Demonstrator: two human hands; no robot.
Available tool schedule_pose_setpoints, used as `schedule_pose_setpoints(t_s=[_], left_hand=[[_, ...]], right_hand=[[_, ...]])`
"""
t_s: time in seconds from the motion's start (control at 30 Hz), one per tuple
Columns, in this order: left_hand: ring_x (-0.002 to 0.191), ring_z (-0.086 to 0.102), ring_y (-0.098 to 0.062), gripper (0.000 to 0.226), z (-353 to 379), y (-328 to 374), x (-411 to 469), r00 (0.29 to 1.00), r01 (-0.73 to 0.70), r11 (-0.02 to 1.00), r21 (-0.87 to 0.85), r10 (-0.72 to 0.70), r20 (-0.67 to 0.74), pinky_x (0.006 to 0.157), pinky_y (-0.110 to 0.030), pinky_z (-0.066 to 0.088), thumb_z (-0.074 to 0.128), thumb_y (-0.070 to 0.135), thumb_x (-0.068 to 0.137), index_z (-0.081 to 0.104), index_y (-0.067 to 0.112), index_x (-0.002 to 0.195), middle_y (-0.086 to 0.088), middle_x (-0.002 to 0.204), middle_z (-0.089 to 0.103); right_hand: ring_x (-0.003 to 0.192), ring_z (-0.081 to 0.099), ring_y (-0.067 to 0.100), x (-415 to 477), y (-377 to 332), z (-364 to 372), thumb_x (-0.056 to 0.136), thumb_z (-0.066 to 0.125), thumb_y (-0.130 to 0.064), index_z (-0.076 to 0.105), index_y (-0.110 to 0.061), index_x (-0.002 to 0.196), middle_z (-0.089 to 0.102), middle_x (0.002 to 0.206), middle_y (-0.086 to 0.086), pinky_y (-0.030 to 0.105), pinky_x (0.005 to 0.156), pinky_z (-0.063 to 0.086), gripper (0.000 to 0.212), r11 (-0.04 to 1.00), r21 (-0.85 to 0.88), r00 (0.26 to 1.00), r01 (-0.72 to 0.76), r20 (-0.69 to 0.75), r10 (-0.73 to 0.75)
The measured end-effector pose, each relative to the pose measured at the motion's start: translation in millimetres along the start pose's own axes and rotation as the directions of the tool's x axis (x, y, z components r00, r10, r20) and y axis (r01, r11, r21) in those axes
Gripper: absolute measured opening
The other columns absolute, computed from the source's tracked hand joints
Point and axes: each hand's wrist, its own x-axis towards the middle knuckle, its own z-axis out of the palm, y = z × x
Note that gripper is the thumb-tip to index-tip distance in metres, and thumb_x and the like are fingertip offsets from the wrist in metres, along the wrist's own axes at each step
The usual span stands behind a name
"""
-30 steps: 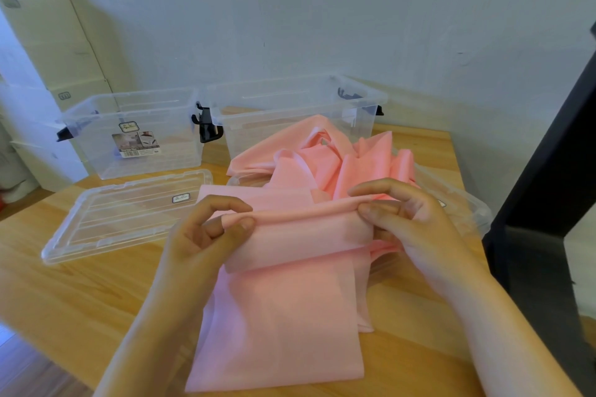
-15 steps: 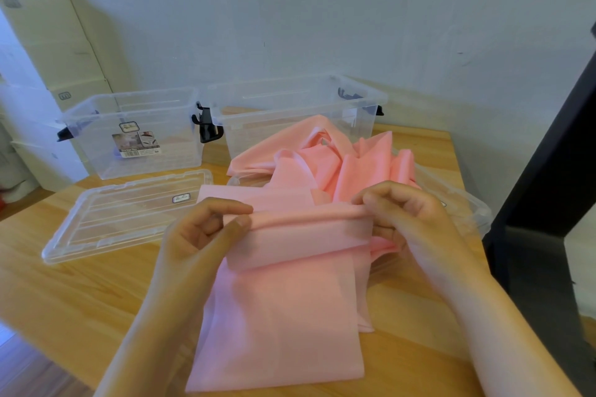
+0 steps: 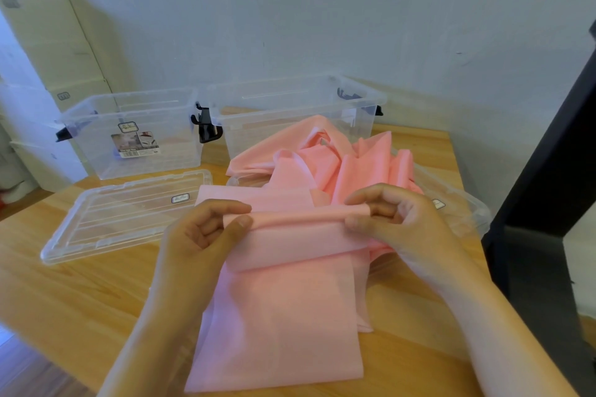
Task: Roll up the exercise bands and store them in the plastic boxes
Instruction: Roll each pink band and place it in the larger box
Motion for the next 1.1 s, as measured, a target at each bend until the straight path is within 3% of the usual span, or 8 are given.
schedule_pose_setpoints(t_s=[0.2,0.3,0.37,0.5,0.6,0.73,0.83,1.1], left_hand=[[0.068,0.060,0.002,0.013,-0.6,2.8,-2.1,0.999,0.043,0.998,-0.052,-0.044,-0.021,0.067,-0.011,0.047,0.066,0.008,0.085,0.073,0.017,0.080,0.015,0.067,0.067],[0.073,0.064,0.001,0.010,-0.8,6.2,-4.2,0.998,0.067,0.992,-0.103,-0.067,-0.003,0.069,-0.013,0.050,0.070,0.025,0.069,0.075,0.020,0.075,0.008,0.077,0.073],[0.072,0.066,0.000,0.019,-0.8,5.7,-3.5,0.997,0.079,0.991,-0.104,-0.078,0.017,0.064,-0.010,0.050,0.073,0.020,0.062,0.074,0.017,0.080,0.005,0.076,0.074],[0.073,0.066,-0.001,0.015,-0.8,3.3,-0.5,0.996,0.069,0.995,-0.072,-0.065,0.053,0.066,-0.010,0.050,0.070,-0.001,0.076,0.072,0.011,0.085,0.006,0.075,0.073],[0.074,0.063,-0.003,0.006,-1.3,2.7,-0.9,0.997,0.036,0.995,-0.092,-0.030,0.068,0.068,-0.012,0.049,0.068,0.011,0.076,0.073,0.013,0.078,0.005,0.077,0.071],[0.078,0.061,-0.006,0.014,-0.2,3.7,-1.5,0.996,0.006,0.998,-0.059,0.000,0.093,0.071,-0.018,0.047,0.066,0.024,0.072,0.072,0.014,0.081,0.005,0.081,0.069],[0.080,0.063,-0.004,0.018,-0.9,2.6,-0.9,0.999,-0.010,0.999,-0.046,0.013,0.051,0.073,-0.015,0.049,0.067,0.025,0.068,0.075,0.014,0.081,0.007,0.086,0.071],[0.073,0.066,-0.006,0.014,-1.0,7.2,-5.1,0.998,0.025,0.989,-0.144,-0.015,0.066,0.065,-0.013,0.050,0.065,0.018,0.074,0.076,0.022,0.080,0.000,0.078,0.074]], right_hand=[[0.069,0.062,0.007,0.4,2.0,0.5,0.076,0.070,0.003,0.069,-0.011,0.086,0.069,0.072,-0.001,0.019,0.061,0.050,0.017,0.999,-0.048,1.000,0.016,-0.010,-0.016],[0.069,0.062,0.008,-0.4,2.1,-0.8,0.081,0.068,-0.005,0.069,-0.009,0.085,0.069,0.072,0.001,0.021,0.061,0.050,0.006,0.996,-0.085,0.999,0.039,-0.019,-0.041],[0.070,0.061,0.009,-0.4,1.8,-1.2,0.082,0.068,-0.011,0.069,-0.008,0.085,0.068,0.072,0.003,0.022,0.063,0.049,0.005,0.992,-0.111,0.998,0.055,-0.032,-0.059],[0.067,0.056,0.006,-1.1,2.5,-2.5,0.083,0.066,-0.013,0.068,-0.006,0.081,0.062,0.066,-0.004,0.025,0.063,0.046,0.007,0.988,-0.133,0.996,0.078,-0.039,-0.084],[0.070,0.057,0.002,-0.1,2.0,-0.9,0.081,0.067,-0.012,0.068,-0.003,0.080,0.063,0.069,-0.006,0.016,0.065,0.045,0.009,0.989,-0.104,0.993,0.106,-0.038,-0.110],[0.071,0.056,-0.001,0.3,-0.5,0.1,0.075,0.065,-0.026,0.068,-0.007,0.078,0.064,0.071,-0.007,0.008,0.066,0.042,0.020,0.988,-0.107,0.992,0.110,-0.052,-0.116],[0.065,0.049,0.001,-0.1,-0.4,0.7,0.075,0.064,-0.031,0.067,-0.009,0.076,0.058,0.065,-0.006,0.012,0.061,0.039,0.022,0.989,-0.120,0.994,0.085,-0.063,-0.093],[0.068,0.056,0.008,-1.4,-0.6,0.0,0.081,0.065,-0.020,0.070,-0.011,0.085,0.064,0.070,0.007,0.017,0.060,0.046,0.011,0.994,-0.094,0.997,0.057,-0.051,-0.062]])
